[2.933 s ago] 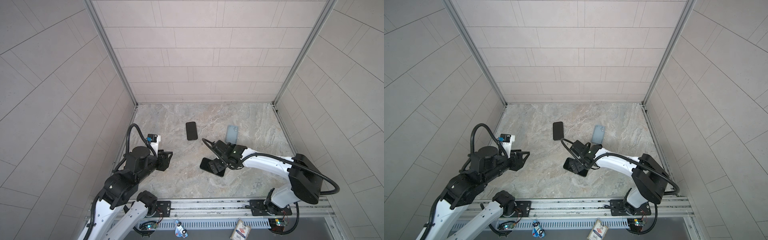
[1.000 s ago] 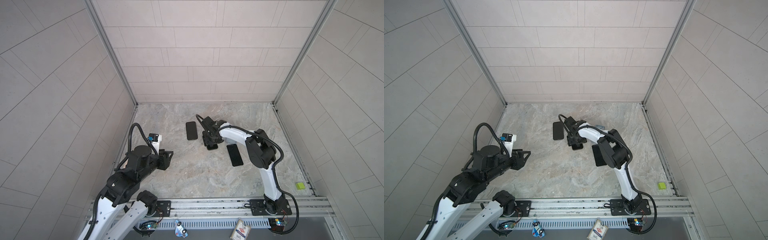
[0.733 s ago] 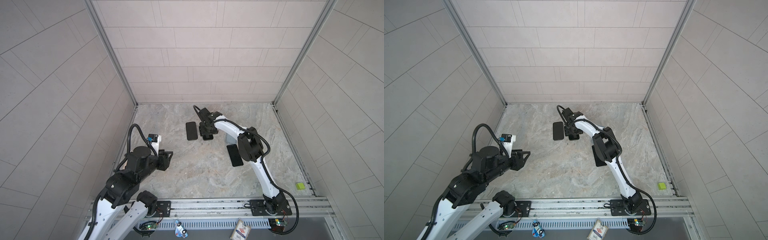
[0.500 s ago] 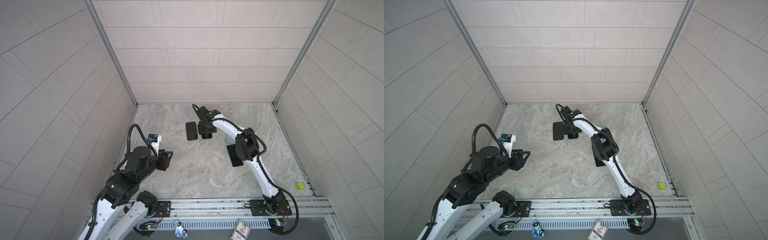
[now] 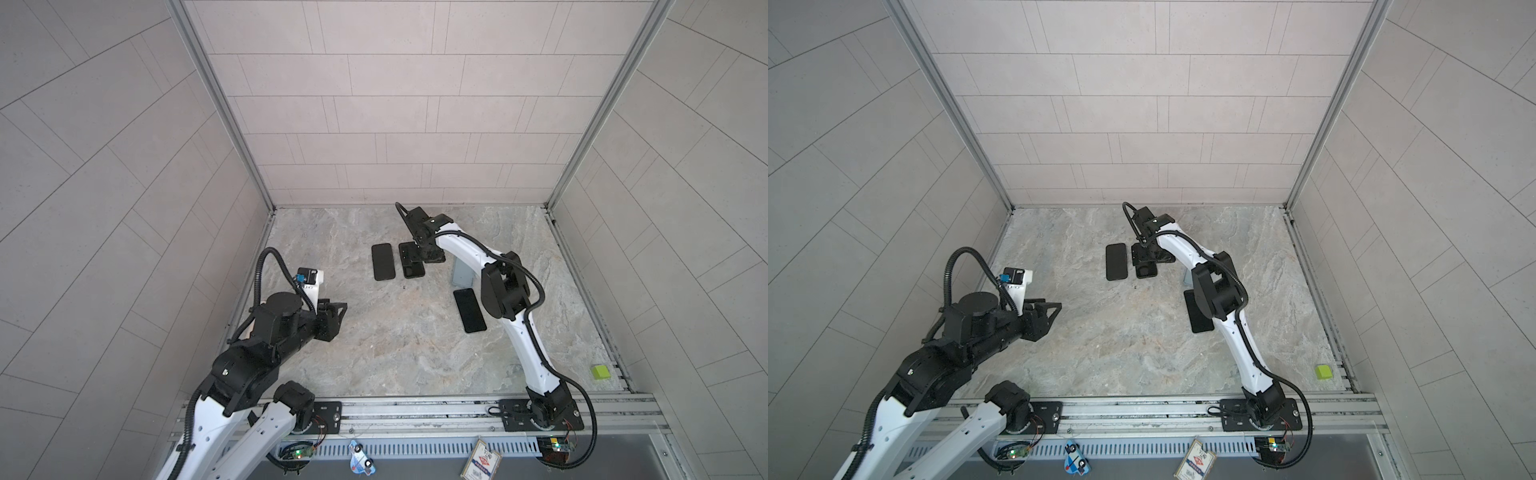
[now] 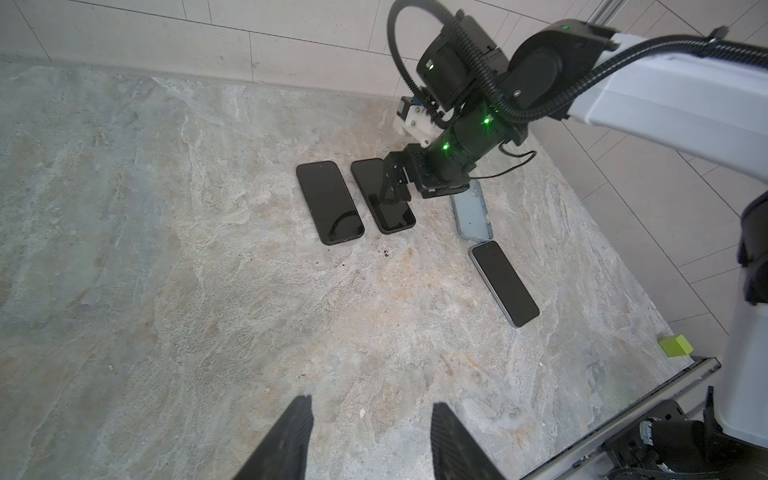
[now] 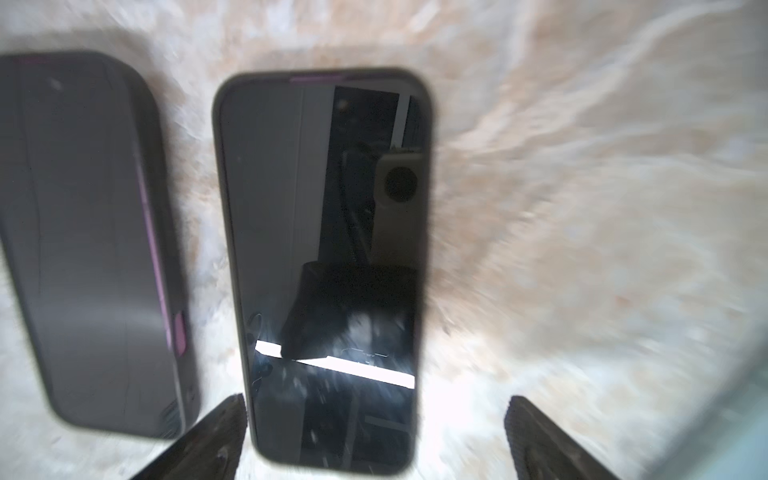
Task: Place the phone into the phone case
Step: 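Carry the cased phone farther away and set it beside the other black phone, then lift the light blue case with the right gripper while the left moves inward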
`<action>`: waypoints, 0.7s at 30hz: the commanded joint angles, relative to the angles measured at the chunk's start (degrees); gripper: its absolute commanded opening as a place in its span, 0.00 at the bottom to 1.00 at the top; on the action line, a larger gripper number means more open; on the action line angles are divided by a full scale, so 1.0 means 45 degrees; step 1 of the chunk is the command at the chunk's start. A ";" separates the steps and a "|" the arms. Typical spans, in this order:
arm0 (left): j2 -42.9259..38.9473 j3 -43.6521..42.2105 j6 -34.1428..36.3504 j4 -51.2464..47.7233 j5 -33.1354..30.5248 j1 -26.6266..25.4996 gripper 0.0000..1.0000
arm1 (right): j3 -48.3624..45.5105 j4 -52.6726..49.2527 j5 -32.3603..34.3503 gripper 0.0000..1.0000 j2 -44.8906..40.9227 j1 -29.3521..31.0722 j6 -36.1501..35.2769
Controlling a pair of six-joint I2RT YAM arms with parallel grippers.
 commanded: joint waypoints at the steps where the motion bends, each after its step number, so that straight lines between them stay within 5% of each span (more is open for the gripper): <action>1: -0.0088 -0.0079 0.0138 0.0214 0.0034 0.0085 0.52 | -0.0886 0.0257 0.0075 0.98 -0.2130 -0.0872 -0.0252; 5: -0.0092 -0.0079 0.0125 0.0209 0.0014 0.0092 0.52 | -0.3224 0.0518 0.0566 0.92 -0.3515 -0.1937 -0.0505; 12: -0.0073 -0.0110 0.0139 0.0247 0.0091 0.0082 0.52 | -0.6807 0.1455 0.0991 0.61 -0.4697 -0.3179 -0.0521; 17: 0.0024 -0.0114 0.0136 0.0218 0.0087 0.0090 0.52 | -0.7679 0.1918 0.0928 0.38 -0.4618 -0.3377 -0.0341; 21: 0.0044 -0.0109 0.0135 0.0231 0.0073 0.0082 0.52 | -0.7778 0.2035 0.0777 0.32 -0.4297 -0.3404 -0.0284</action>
